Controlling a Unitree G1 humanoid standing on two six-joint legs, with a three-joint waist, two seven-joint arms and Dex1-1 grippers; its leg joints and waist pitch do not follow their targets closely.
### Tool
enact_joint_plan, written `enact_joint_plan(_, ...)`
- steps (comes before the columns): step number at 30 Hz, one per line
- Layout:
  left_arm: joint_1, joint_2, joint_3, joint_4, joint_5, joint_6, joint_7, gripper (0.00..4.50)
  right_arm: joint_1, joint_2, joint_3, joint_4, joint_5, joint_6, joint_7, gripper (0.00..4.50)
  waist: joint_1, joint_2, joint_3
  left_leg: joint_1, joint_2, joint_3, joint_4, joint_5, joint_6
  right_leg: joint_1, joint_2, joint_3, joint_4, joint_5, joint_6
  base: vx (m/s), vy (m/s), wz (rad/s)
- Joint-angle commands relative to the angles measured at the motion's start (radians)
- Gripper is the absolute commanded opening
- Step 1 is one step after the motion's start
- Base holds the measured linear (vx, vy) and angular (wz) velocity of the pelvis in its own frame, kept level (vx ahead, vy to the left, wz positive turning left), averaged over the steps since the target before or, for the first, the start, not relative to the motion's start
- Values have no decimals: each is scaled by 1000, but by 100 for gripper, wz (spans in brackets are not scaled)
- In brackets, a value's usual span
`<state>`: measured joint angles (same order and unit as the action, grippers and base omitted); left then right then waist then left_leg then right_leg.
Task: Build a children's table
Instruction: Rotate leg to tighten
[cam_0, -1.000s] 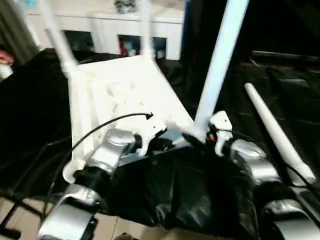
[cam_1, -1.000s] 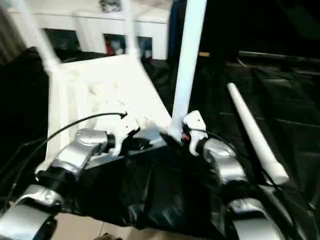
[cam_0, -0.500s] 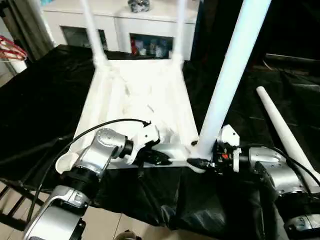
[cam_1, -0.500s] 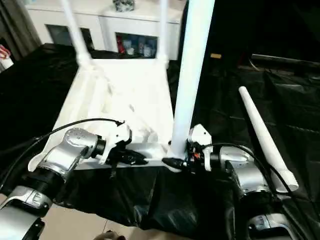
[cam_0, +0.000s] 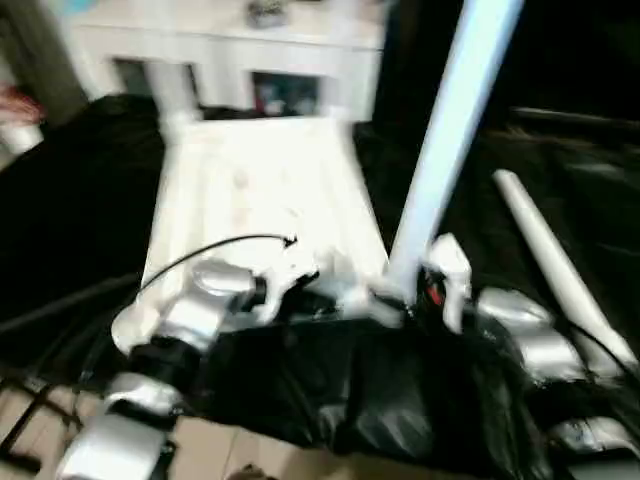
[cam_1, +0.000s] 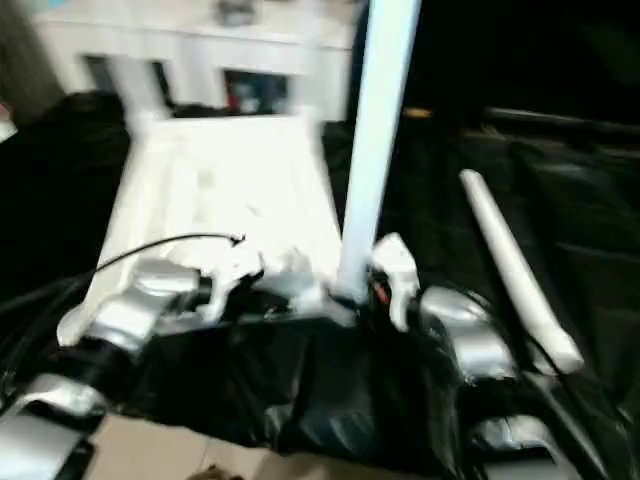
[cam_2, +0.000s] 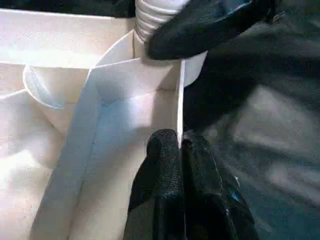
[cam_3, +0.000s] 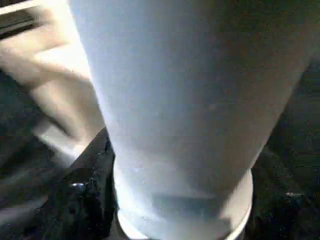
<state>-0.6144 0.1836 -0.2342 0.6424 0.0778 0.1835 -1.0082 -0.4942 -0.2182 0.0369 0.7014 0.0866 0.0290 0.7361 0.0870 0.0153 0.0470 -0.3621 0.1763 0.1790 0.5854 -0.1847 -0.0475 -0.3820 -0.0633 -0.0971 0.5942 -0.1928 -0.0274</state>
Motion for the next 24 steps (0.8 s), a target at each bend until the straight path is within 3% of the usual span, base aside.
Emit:
enact_joint_plan(1, -45, -93, -2, -31, -38, -10, 57, 0, -5, 85, 50, 83, -33, 36, -94, 275, -5, -15, -46, 13, 62, -32, -77, -273, 20, 33, -114, 60, -106, -485, -132, 0, 0, 0)
enact_joint_plan(4, -52, -139, 0, -29, -24, 7, 136, 0, -41, 137, 27, 125, -33, 25, -189, 275, -10, -15, -46, 13, 62, -31, -77, -268, 26, 32, -112, 61, -108, -476, -123, 0, 0, 0)
enact_joint_plan(6, -53, -150, -7, -29, -13, 5, 157, 0, -51, 157, 13, 131, -22, 18, -185, 330, -9, -13, -48, 13, 63, -29, -75, -260, 36, 31, -112, 65, -105, -438, -133, 0, 0, 0)
enact_joint_plan(10, -48, -154, -18, -35, -15, -4, 129, 0, -49, 159, 16, 119, -5, 22, -131, 356, -6, -12, -52, 7, 64, -26, -75, -216, 58, 38, -107, 66, -90, -324, -165, 0, 0, 0)
enact_joint_plan(14, -35, -114, -30, -62, -37, -24, 35, 0, -22, 106, 50, 83, -30, -19, -68, 394, -5, -7, -52, 9, 64, -25, -73, -217, 61, 39, -107, 66, -91, -314, -176, 0, 0, 0)
enact_joint_plan(15, -32, -103, -32, -68, -44, -32, 4, 0, -16, 92, 51, 72, -28, -24, -43, 408, -3, 4, -53, 11, 64, -25, -72, -219, 60, 39, -106, 66, -91, -306, -177, 0, 0, 0)
enact_joint_plan(18, -28, -73, -39, -68, -58, -52, -72, 0, 4, 45, 53, 17, -2, -22, 72, 408, -2, -4, -54, 8, 63, -23, -71, -209, 72, 44, -105, 66, -88, -269, -187, 0, 0, 0)
enact_joint_plan(20, -22, -51, -51, -73, -58, -72, -116, 0, 25, 12, 62, -20, 14, -17, 144, 408, 8, -5, -56, 14, 68, -18, -68, -189, 89, 38, -102, 68, -83, -240, -198, 0, 0, 0)
enact_joint_plan(23, -21, -27, -55, -79, -57, -72, -151, 0, 57, -33, 74, -70, 39, -9, 246, 408, 18, -2, -59, 6, 73, -19, -66, -140, 110, 42, -102, 65, -71, -169, -210, 0, 0, 0)
enact_joint_plan(24, -23, -26, -53, -78, -58, -70, -154, 0, 61, -39, 75, -76, 43, -8, 264, 408, 19, -6, -61, 6, 74, -20, -66, -135, 112, 43, -102, 64, -69, -159, -213, 0, 0, 0)
